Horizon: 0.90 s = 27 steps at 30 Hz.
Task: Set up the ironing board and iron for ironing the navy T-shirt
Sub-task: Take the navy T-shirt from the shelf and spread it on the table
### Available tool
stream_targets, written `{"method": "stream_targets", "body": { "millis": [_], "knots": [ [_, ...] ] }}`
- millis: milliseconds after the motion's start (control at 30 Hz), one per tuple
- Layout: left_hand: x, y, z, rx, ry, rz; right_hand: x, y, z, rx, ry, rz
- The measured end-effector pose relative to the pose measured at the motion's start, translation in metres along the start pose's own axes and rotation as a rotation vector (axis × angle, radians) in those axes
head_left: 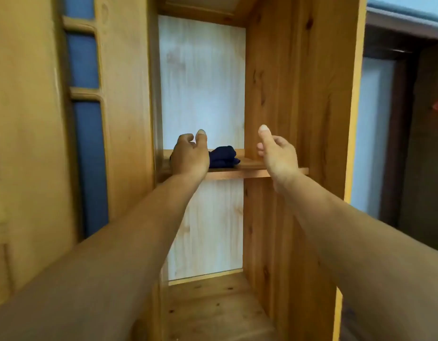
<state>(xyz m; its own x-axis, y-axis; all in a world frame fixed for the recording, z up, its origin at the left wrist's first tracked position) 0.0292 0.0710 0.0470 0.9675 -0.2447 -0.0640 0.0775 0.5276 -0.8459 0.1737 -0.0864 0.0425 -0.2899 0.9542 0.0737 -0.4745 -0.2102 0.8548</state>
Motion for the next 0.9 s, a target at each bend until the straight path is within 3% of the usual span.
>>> {"method": "stream_targets", "body": {
  "millis": [167, 433, 633, 800, 900],
  "knots": [
    [0.013, 0.009, 0.042, -0.001, -0.034, 0.173, 0.040, -0.013, 0.055, 0.060, 0.089, -0.005],
    [0.038, 0.034, 0.107, -0.057, -0.060, 0.513, 0.104, -0.049, 0.131, 0.100, 0.301, -0.283],
    [0.063, 0.059, 0.122, -0.125, 0.179, 1.045, 0.149, -0.071, 0.148, -0.067, 0.573, -0.745],
    [0.064, 0.062, 0.126, -0.166, 0.287, 1.181, 0.169, -0.085, 0.137, -0.054, 0.860, -0.891],
    [0.065, 0.061, 0.128, -0.157, 0.296, 1.165, 0.173, -0.088, 0.138, -0.086, 0.918, -0.946]
  ]
}}
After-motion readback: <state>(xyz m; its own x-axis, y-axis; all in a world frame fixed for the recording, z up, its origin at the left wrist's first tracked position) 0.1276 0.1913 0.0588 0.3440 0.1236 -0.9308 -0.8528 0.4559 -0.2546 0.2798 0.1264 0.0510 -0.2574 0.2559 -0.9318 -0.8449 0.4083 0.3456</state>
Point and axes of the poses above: each hand's wrist, its own z-axis towards the middle knuckle, its own x-axis out of the palm, y = z × x, the point moved 9 cm from there along z, towards the middle knuckle, and after that the axes turned 5 degrees about -y, right-handed, at the moved point
